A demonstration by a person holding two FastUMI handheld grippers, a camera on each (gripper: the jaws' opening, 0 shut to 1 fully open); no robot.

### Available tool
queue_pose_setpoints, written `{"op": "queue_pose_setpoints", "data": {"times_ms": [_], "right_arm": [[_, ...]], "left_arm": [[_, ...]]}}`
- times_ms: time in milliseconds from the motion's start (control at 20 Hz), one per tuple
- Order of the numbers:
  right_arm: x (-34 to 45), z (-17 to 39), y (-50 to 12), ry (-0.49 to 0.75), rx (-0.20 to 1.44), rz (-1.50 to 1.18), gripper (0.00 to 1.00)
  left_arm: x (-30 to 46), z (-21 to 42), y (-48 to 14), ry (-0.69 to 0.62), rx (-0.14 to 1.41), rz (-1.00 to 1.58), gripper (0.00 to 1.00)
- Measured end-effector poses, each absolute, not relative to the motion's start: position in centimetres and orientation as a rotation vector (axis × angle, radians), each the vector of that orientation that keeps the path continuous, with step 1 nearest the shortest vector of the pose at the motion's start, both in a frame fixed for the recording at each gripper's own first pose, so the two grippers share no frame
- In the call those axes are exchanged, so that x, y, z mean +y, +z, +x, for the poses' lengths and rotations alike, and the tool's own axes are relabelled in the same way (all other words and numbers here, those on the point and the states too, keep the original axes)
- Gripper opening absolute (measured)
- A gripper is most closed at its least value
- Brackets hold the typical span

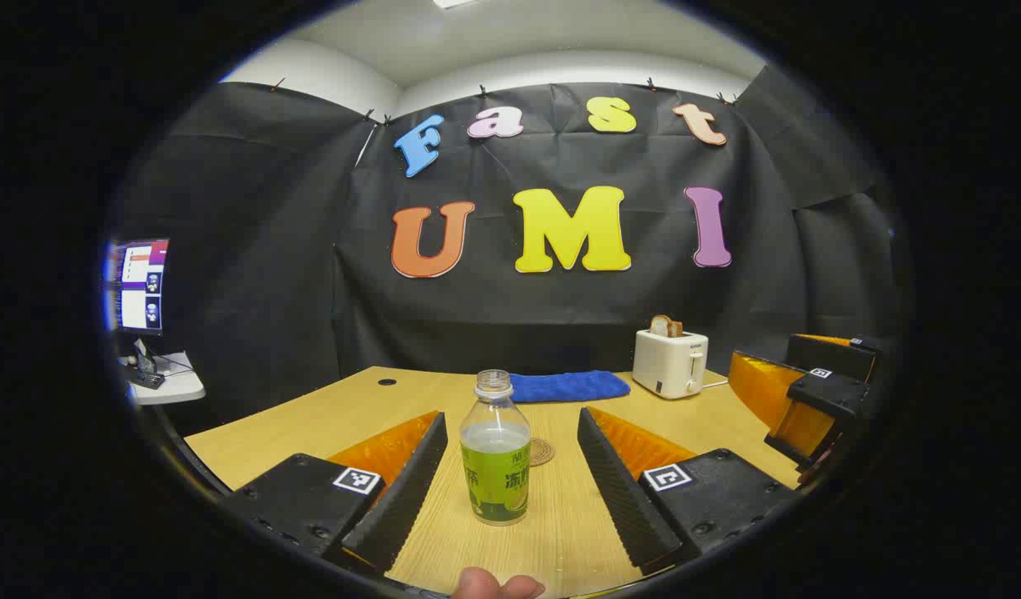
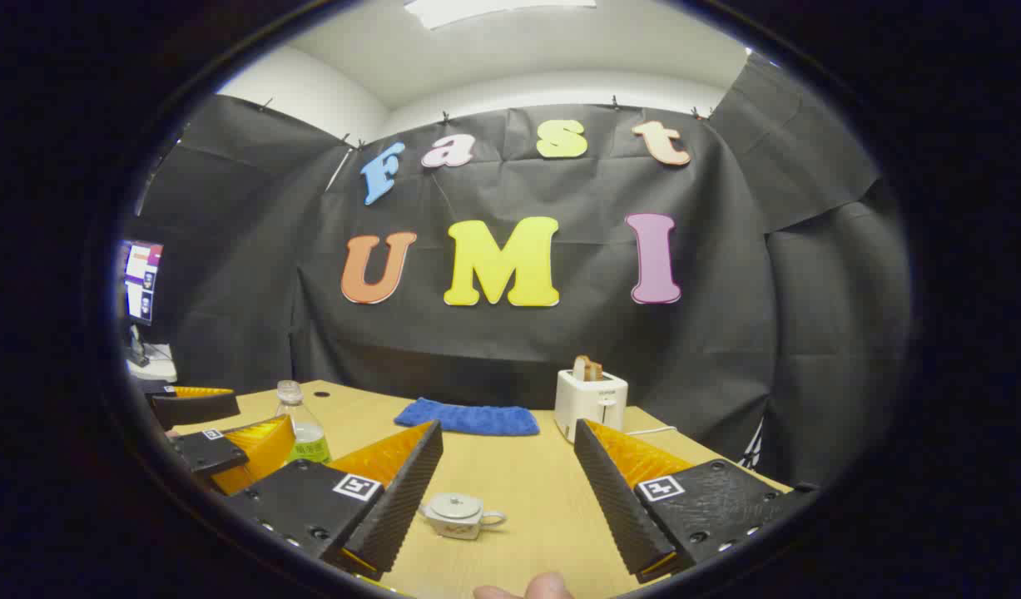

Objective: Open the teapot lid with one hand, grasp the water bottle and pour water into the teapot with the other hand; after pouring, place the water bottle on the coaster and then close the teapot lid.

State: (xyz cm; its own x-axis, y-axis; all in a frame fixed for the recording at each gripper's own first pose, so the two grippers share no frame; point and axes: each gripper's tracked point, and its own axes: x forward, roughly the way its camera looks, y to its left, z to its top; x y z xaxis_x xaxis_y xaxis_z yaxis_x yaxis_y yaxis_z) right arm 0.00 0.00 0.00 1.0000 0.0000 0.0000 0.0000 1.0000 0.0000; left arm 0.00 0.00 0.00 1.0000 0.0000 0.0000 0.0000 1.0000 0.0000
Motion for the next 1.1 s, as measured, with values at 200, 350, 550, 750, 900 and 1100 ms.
{"op": "queue_pose_setpoints", "data": {"times_ms": [200,350,550,750,900,1100], "right_arm": [[0.1,-0.1,0.0,0.001,-0.002,0.006,0.96],[0.3,0.0,-0.1,0.003,-0.001,0.010,0.97],[0.5,0.1,-0.3,0.000,-0.003,0.006,0.96],[0.7,0.2,-0.6,0.004,0.003,0.008,0.96],[0.8,0.3,-0.8,0.006,0.005,0.008,0.96],[1.2,1.1,-2.2,0.007,0.036,-0.001,0.96]], "left_arm": [[-0.5,0.1,0.1,-0.016,0.003,0.000,0.99],[-0.2,-0.4,-0.2,-0.017,-0.001,-0.005,0.98],[0.0,-0.1,-0.1,-0.018,0.002,-0.007,0.99],[0.1,-0.2,-0.3,-0.023,0.005,-0.002,0.99],[0.5,-0.1,-0.6,-0.022,0.012,0.004,0.99],[1.3,0.1,-0.8,-0.012,0.019,-0.006,0.99]]}}
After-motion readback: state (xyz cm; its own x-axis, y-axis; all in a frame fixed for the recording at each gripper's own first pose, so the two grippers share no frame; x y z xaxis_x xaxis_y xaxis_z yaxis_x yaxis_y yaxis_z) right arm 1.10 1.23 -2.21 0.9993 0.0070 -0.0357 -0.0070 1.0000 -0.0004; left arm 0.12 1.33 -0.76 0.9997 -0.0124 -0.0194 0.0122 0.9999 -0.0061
